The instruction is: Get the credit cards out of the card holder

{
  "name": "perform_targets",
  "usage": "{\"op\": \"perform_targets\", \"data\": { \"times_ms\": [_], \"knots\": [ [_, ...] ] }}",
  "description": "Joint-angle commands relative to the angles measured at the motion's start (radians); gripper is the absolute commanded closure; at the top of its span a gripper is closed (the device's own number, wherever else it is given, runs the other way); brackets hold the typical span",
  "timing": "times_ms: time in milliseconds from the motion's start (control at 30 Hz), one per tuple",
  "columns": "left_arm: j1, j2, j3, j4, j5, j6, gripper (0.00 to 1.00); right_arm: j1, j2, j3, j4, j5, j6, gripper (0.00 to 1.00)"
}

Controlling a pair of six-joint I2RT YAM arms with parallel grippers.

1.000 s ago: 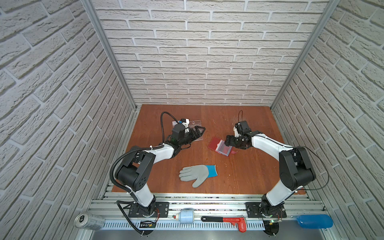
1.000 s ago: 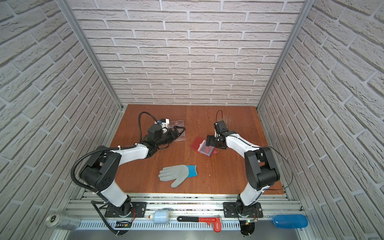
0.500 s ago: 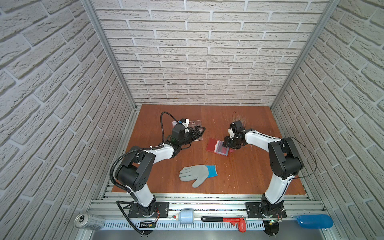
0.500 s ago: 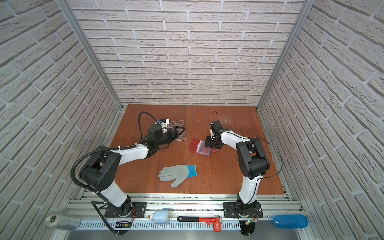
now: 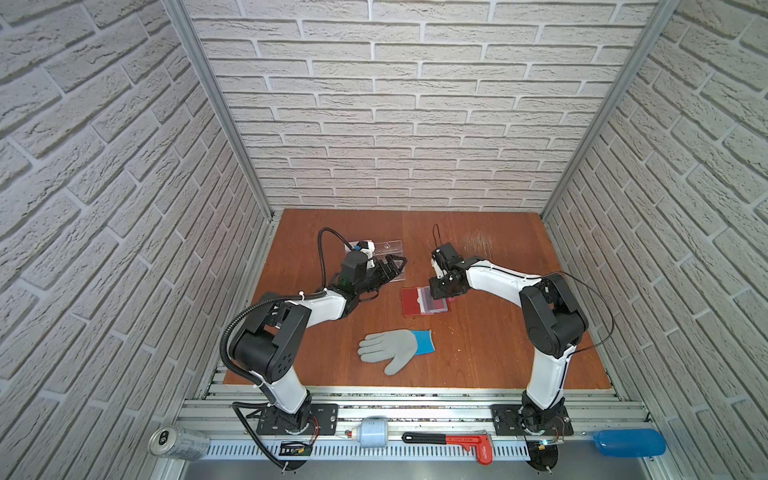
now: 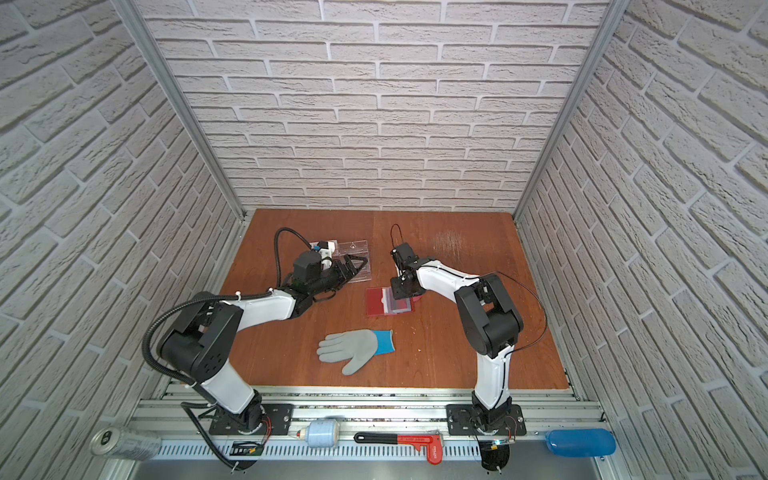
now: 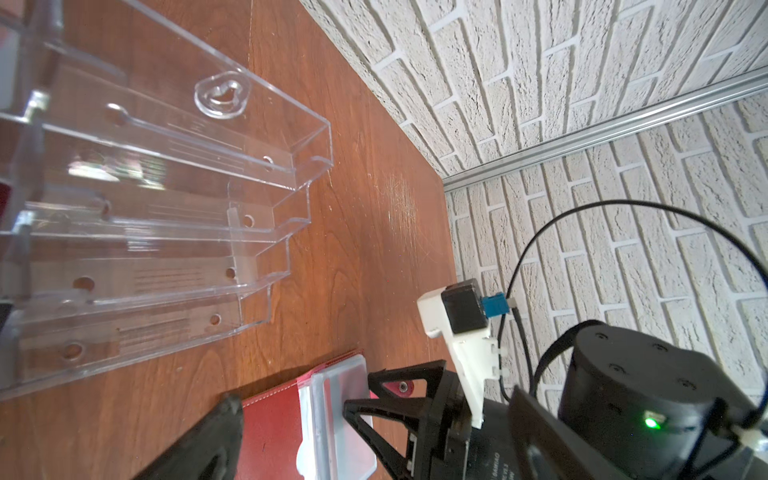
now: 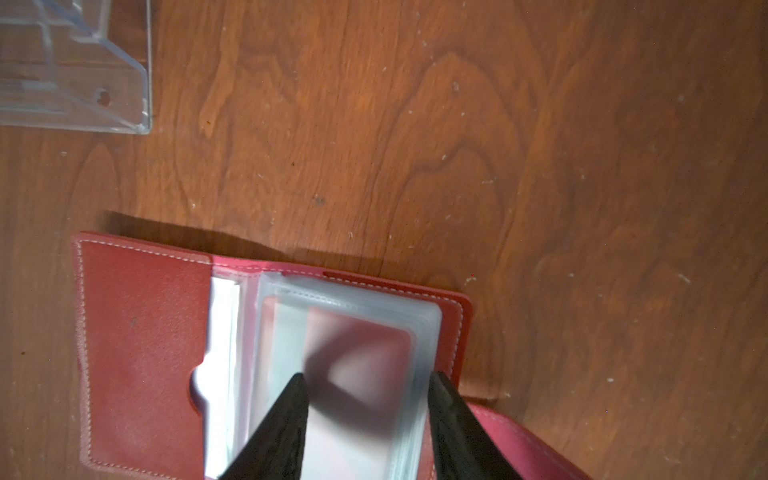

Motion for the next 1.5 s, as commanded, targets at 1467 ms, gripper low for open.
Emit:
{"op": "perform_targets", "data": {
  "times_ms": [1467],
  "knots": [
    [-0.148,0.306,0.044,0.116,0.001,-0.182,0.02,-0.055,-0.094,-0.169,0.024,0.003,0.062,0.36]
  ]
}}
